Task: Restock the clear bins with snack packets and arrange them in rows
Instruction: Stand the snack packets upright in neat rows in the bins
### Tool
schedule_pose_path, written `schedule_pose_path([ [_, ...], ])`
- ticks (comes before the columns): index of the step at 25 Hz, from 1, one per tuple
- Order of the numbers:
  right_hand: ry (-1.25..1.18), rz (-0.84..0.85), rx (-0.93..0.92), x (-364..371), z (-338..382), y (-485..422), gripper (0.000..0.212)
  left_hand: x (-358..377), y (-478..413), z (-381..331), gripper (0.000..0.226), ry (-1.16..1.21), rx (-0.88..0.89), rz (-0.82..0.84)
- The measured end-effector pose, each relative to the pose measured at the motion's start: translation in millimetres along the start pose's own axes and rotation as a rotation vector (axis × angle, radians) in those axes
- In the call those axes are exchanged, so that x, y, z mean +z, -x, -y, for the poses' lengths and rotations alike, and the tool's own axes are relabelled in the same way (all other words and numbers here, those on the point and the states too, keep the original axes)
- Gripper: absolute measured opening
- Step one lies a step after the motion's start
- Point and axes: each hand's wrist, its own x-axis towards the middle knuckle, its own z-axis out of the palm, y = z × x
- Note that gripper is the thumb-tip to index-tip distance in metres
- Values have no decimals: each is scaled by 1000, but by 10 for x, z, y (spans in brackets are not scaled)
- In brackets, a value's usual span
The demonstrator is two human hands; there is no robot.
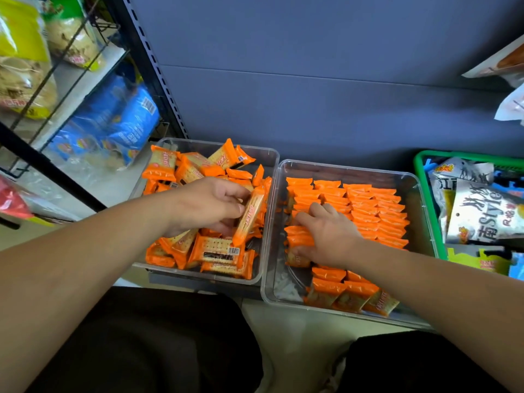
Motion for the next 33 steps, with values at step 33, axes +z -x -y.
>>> schedule_pose_path([
  [33,-981,-96,-114,-455,44,307,53,417,-316,-403,31,-284,316,-129],
])
